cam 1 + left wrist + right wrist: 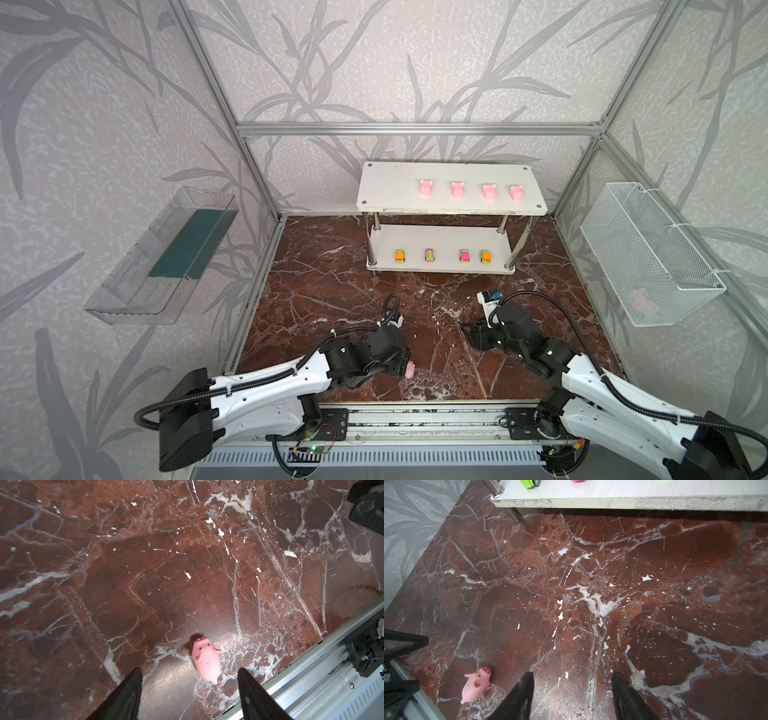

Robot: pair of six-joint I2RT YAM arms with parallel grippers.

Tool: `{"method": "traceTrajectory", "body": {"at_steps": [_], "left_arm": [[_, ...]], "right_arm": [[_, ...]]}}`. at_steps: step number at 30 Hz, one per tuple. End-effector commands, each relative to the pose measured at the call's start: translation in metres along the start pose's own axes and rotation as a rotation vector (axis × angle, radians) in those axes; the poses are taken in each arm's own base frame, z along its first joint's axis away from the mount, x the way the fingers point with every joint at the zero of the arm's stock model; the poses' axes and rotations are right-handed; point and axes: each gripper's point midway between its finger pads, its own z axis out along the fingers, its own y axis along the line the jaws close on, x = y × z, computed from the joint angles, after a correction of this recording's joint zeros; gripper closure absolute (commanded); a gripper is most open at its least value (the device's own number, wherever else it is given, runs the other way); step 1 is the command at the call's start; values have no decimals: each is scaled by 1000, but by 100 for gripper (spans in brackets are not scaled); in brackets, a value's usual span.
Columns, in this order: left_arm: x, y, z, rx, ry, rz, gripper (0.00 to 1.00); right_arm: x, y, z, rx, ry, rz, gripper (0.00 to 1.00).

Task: Place and organize the plastic toys onto the shelf
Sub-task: 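Lower the left gripper onto the last pink pig and close it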

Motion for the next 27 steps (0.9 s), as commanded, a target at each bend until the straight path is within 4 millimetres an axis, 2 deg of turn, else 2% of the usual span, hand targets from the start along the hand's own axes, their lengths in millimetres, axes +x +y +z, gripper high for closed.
{"method": "traceTrajectory", "body": {"at_steps": [1, 8, 15, 27], "left_arm": [[9, -12, 13, 54, 44, -39, 28], [35, -17, 41, 53, 171, -51, 27], [45, -21, 52, 43, 211, -48, 28], [57, -13, 64, -23, 246, -48, 42]], "right_arm": [[2, -4, 1, 15, 0, 23, 39], [5, -6, 1, 16, 0, 24, 39], [9, -7, 5, 21, 12, 24, 39], [16, -11, 15, 35, 37, 25, 39]]}}
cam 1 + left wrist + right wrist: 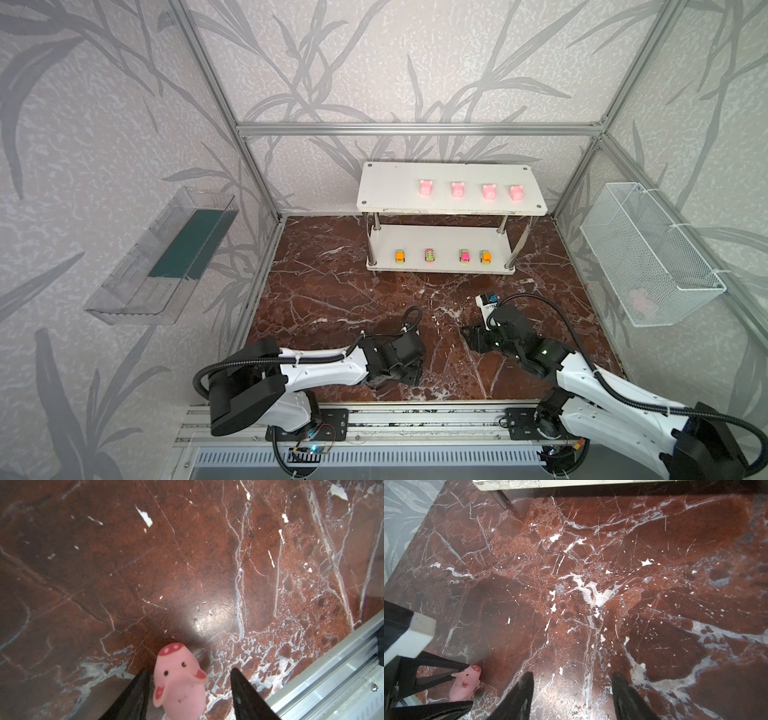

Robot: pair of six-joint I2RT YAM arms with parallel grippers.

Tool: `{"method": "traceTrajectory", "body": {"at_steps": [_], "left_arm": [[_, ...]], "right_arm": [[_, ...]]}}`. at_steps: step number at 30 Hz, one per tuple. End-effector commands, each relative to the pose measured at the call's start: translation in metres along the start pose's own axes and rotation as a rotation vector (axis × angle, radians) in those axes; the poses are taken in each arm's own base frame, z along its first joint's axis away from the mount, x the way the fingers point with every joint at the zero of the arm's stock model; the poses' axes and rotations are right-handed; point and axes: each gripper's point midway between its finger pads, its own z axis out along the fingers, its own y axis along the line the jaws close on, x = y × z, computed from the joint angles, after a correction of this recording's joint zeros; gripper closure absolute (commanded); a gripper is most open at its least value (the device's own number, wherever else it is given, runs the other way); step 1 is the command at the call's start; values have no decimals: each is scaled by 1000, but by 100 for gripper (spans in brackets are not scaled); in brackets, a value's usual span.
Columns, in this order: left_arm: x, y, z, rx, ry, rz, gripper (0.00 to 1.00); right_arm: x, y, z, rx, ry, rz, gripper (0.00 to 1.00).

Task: Place and organize the plastic toys onto the shelf
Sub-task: 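Lower the left gripper onto the last pink pig and close it, then lift the pink pig with the left gripper and carry it over the top shelf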

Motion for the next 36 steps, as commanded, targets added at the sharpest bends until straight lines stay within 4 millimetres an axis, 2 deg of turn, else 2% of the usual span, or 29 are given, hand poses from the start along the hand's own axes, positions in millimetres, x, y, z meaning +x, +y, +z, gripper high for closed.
{"method": "traceTrajectory", "body": {"at_steps": [1, 6, 16, 22, 28, 32, 36], "left_arm": [[10, 10, 7, -53, 38, -24, 43], [11, 18, 7, -103, 38, -25, 47], [12, 34, 2, -184, 21, -54, 63], [8, 35, -7, -198, 11, -41, 65], [-8, 33, -34, -256, -11, -11, 65], [-30, 28, -63, -291, -57, 34, 66], [-60, 18, -99, -258, -136, 55, 66]], "right_arm": [[0, -4, 3, 13, -7, 6, 39], [2, -5, 6, 18, 1, 4, 39], [5, -6, 9, 22, 10, 5, 39], [7, -8, 10, 23, 10, 6, 39], [9, -9, 10, 23, 10, 10, 39], [9, -9, 10, 23, 6, 8, 39], [8, -9, 10, 23, 3, 5, 39]]}}
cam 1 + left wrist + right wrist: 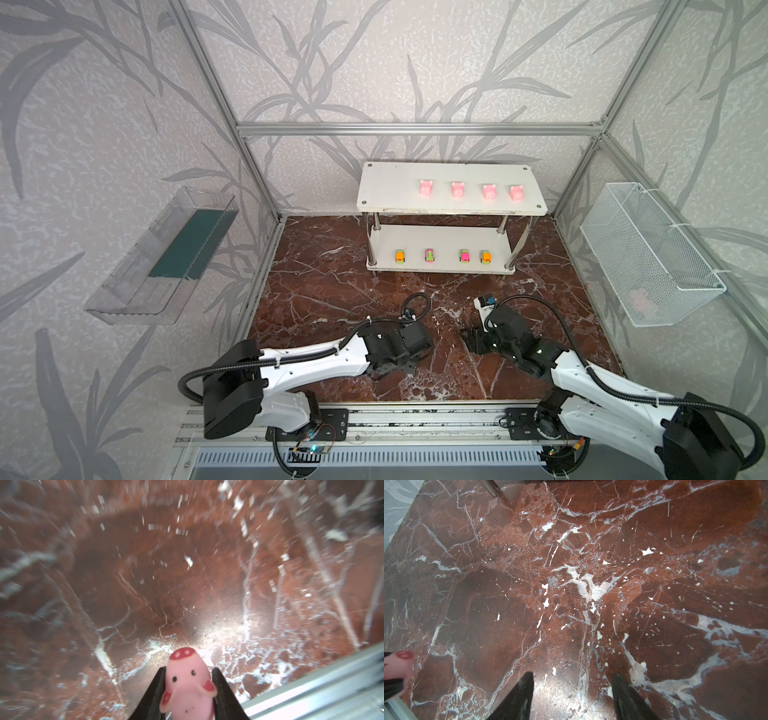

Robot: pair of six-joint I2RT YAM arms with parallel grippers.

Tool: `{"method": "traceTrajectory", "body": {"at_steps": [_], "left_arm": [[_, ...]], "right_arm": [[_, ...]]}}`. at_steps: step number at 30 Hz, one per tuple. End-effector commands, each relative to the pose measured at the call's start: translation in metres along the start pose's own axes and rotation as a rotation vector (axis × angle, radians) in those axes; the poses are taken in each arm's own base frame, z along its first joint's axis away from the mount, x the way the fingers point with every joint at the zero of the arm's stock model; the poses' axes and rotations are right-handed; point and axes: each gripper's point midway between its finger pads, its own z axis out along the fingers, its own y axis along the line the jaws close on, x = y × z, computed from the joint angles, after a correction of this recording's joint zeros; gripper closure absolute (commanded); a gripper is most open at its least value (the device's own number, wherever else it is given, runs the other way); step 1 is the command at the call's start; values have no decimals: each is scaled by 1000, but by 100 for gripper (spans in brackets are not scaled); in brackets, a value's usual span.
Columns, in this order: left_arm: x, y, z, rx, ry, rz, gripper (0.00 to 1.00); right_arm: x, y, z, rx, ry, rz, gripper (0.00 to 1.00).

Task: Place and organize the plastic toys onto the shelf
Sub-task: 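Lift the pink pig with the left gripper and carry it over the top shelf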

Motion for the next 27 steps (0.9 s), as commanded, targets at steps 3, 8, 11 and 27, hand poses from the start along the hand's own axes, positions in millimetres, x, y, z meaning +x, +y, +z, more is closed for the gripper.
{"method": "traceTrajectory", "body": {"at_steps": [3, 8, 11, 27], "left_arm": [[-50, 24, -59, -45, -92, 27, 66], [-136, 46, -129, -52, -262, 2, 66], [-189, 54, -171, -72, -363, 15, 66], [-347, 79, -193, -41, -484, -8, 64]], "right_arm": [[-3, -2, 0, 2, -23, 1, 39], [-1, -3, 2, -2, -26, 3, 39], [2, -4, 4, -4, -22, 7, 39], [-6, -4, -8, -8, -66, -7, 39]]}}
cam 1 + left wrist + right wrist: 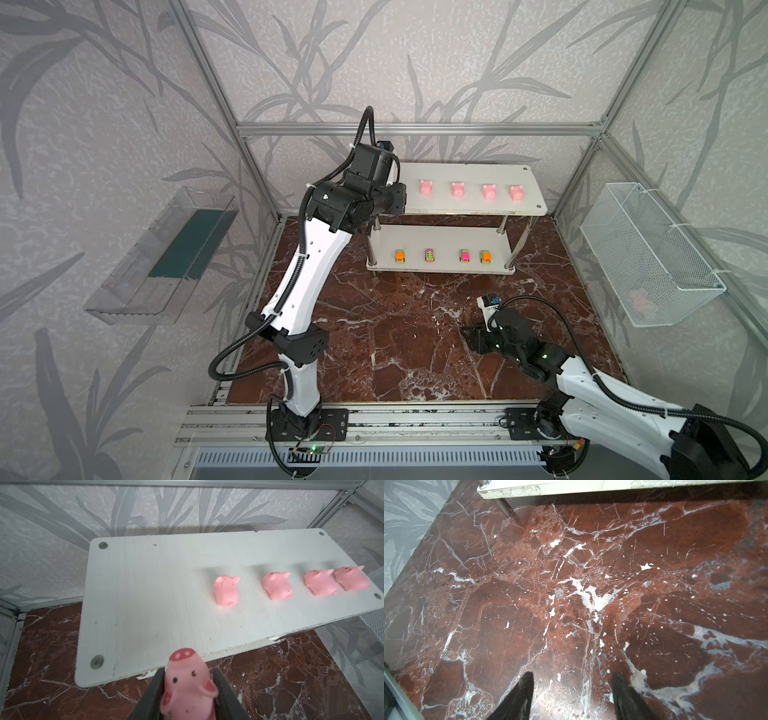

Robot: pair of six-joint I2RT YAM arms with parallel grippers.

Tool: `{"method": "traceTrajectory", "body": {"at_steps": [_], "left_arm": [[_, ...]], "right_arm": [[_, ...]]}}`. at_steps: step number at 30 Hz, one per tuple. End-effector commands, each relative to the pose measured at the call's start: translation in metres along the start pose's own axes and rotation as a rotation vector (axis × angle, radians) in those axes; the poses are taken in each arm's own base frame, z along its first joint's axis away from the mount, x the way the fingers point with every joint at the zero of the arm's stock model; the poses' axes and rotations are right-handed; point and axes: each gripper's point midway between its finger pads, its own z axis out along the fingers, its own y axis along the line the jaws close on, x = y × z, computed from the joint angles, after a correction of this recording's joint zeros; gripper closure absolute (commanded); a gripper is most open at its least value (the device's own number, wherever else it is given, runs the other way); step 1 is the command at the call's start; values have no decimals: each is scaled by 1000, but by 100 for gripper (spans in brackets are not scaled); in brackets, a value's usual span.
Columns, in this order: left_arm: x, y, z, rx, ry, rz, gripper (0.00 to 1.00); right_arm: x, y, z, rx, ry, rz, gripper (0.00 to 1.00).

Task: Place and organize the plastic toys onto the shelf
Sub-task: 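Lift the pink pig with the left gripper and carry it over the top shelf, then lower the pink pig at the end of the row and open the left gripper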

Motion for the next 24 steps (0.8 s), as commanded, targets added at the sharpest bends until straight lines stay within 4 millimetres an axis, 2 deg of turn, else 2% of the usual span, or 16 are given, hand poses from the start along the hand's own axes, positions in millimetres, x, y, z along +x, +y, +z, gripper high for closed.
{"method": "traceTrajectory", "body": {"at_steps": [1, 5, 9, 14, 24], "left_arm": [[6, 13, 2, -5, 49, 30, 64], [3, 27, 19, -8, 52, -3, 64], [0, 32, 28, 1, 43, -10, 64], [-6, 30, 34, 28, 23, 0, 64], [-6, 32, 59, 26, 28, 12, 61]], "right_arm": [[4, -6, 0, 20, 6, -5, 39], [3, -6, 0, 18, 5, -4, 39], [3, -7, 0, 23, 4, -5, 39], [3, -7, 3, 23, 10, 0, 39], [5, -8, 6, 24, 17, 11, 39]]}}
